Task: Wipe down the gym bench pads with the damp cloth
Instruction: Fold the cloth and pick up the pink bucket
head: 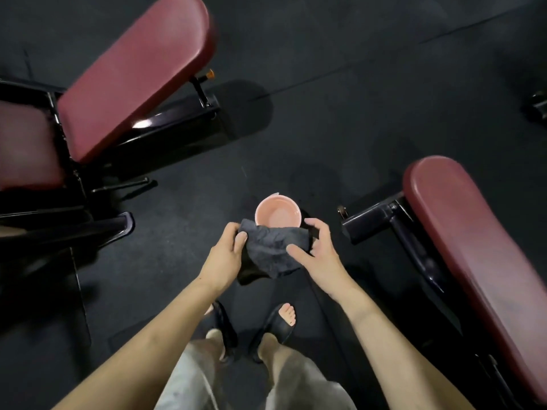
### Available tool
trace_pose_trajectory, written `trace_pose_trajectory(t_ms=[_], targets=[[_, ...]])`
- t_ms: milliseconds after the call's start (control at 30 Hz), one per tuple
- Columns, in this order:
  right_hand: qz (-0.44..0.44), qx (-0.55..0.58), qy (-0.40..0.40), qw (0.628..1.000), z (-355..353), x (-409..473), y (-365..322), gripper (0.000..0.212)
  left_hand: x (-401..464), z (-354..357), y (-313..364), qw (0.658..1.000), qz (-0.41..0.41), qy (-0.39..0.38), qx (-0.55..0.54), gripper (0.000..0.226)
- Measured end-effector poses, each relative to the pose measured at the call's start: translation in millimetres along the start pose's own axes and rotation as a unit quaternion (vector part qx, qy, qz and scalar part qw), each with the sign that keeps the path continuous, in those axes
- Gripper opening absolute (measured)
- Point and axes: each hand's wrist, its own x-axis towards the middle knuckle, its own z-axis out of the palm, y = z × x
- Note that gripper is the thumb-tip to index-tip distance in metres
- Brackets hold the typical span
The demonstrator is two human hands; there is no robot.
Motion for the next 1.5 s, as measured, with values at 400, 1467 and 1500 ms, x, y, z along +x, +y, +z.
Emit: trace_pose_trajectory(t_ms=[400, 1467, 1500], targets=[[-0.008, -0.031, 0.081, 0.996, 44, 167, 168, 0.066, 181, 52, -160, 0.994, -0.032, -0.095, -0.043, 0.067], [-0.063, -0.375, 0.005, 0.925, 74, 442, 357, 0.015, 495, 134, -362, 0.982, 0.132, -0.082, 0.104, 0.033], [-0.071, -0.380, 0.007, 0.922, 74, 446, 357, 0.014, 500, 137, -360, 0.982, 0.137, -0.073, 0.104, 0.032]])
